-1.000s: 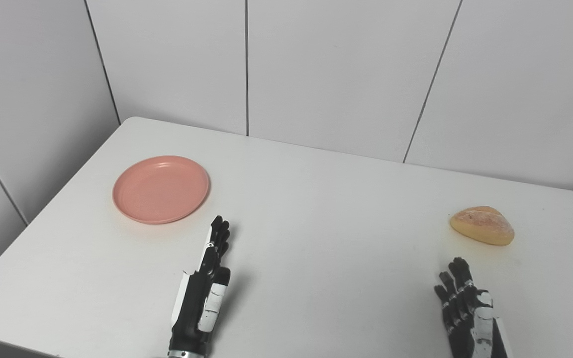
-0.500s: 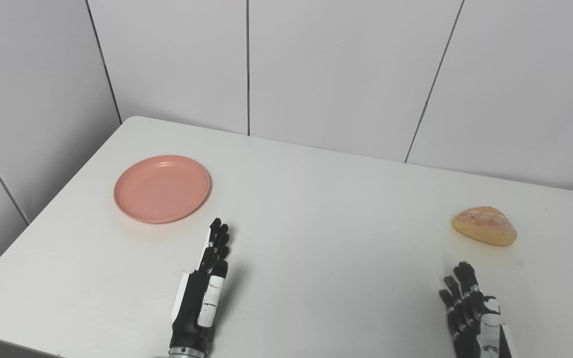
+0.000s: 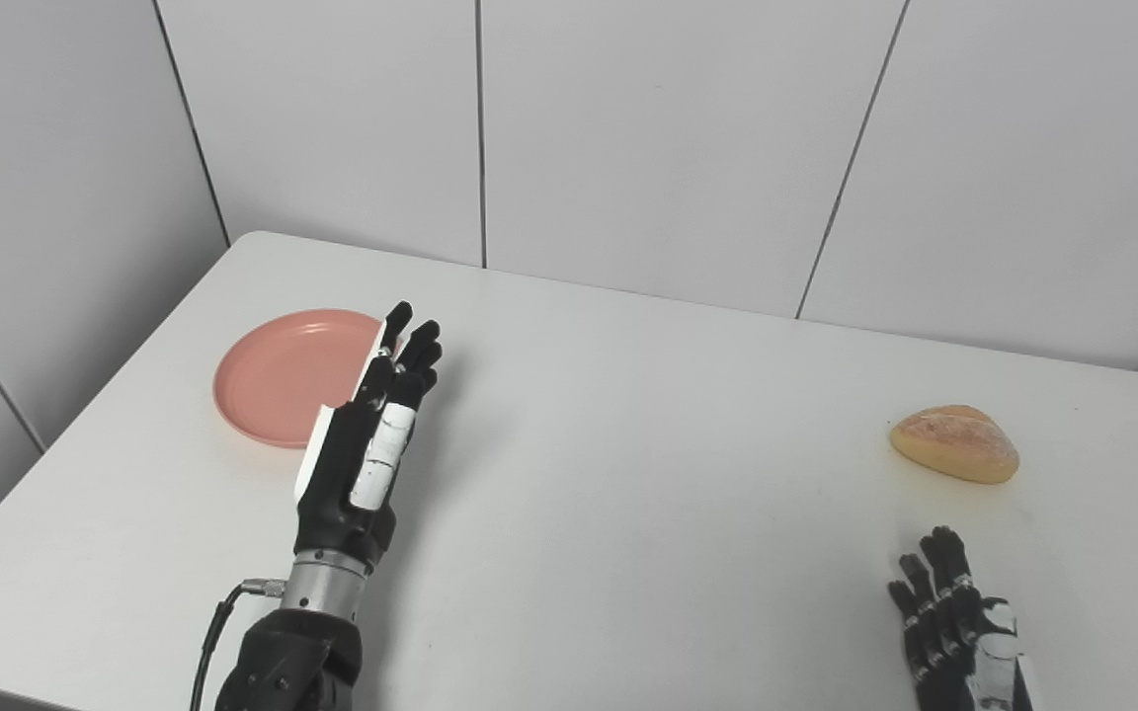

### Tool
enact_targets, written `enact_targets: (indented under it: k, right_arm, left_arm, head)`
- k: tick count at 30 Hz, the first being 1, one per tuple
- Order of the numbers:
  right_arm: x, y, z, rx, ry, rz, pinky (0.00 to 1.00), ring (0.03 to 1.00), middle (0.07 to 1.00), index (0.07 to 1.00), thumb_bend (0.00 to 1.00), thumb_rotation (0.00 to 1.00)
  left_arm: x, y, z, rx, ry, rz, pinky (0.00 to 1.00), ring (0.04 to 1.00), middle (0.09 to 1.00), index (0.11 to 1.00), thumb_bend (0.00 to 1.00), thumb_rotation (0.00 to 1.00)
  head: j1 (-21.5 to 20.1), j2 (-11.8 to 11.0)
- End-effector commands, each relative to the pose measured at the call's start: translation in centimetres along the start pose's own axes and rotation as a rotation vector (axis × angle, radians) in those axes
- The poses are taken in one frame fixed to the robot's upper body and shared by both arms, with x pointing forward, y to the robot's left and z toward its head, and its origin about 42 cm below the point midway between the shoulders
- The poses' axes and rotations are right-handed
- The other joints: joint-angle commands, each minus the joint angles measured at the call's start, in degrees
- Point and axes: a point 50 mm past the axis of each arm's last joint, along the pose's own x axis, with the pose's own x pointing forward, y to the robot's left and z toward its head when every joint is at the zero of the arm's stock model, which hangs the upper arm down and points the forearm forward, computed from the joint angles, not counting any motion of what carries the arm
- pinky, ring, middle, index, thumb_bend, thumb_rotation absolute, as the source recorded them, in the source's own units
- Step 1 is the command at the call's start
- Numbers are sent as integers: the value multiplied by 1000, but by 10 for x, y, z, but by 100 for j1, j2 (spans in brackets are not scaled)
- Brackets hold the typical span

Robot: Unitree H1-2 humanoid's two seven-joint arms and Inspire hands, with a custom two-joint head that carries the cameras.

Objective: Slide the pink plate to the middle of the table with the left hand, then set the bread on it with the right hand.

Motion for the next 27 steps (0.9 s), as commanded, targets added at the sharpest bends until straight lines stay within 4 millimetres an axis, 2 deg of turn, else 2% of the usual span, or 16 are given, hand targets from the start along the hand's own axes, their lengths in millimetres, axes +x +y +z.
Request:
enact_targets:
  k: [1, 2, 4, 7, 12, 16, 20, 23, 24, 27]
  right_arm:
    - [-3, -4, -4, -1, 19, -11, 1000, 985, 997, 970, 811, 1000]
    - [-3, -4, -4, 0, 21, -12, 1000, 987, 999, 971, 810, 1000]
    - [-3, -4, -4, -6, 25, -13, 1000, 983, 997, 969, 817, 1000]
    - [-3, -4, -5, -8, 25, -17, 1000, 978, 991, 965, 822, 992]
    - [-3, -5, -6, -12, 23, -14, 1000, 976, 994, 969, 804, 999]
    - [-3, -6, -7, -8, 26, -16, 1000, 978, 997, 970, 793, 985]
    - [-3, -6, -6, -4, 27, -14, 1000, 979, 1000, 975, 796, 969]
    - [-4, -6, -5, 0, 24, -15, 1000, 976, 997, 972, 798, 958]
    - [-4, -6, -4, -5, 21, -13, 1000, 977, 997, 971, 799, 957]
    - [-5, -8, 0, -11, 17, -7, 1000, 980, 999, 973, 800, 960]
  left_arm:
    - [19, 7, 19, 7, -72, -31, 958, 948, 932, 936, 946, 827]
    - [23, 11, 21, 11, -80, -34, 909, 938, 921, 928, 947, 831]
    - [32, 21, 29, 33, -104, -49, 873, 928, 912, 918, 947, 835]
    - [44, 33, 42, 87, -127, -63, 833, 907, 902, 906, 947, 851]
    - [64, 50, 61, 122, -143, -86, 773, 871, 885, 890, 986, 809]
    - [85, 68, 76, 134, -172, -87, 772, 883, 878, 897, 959, 786]
    - [99, 88, 85, 165, -181, -53, 760, 869, 851, 866, 959, 790]
    - [109, 103, 89, 179, -181, -31, 764, 875, 873, 884, 954, 792]
    - [113, 109, 91, 179, -181, -24, 762, 881, 890, 902, 957, 788]
    - [123, 126, 94, 179, -180, -6, 808, 887, 899, 906, 967, 770]
  head:
    - [22, -15]
    - [22, -15]
    - [44, -23]
    - [54, -27]
    - [65, -63]
    - [93, -78]
    - [130, -57]
    - [139, -32]
    - [177, 64]
    - [222, 160]
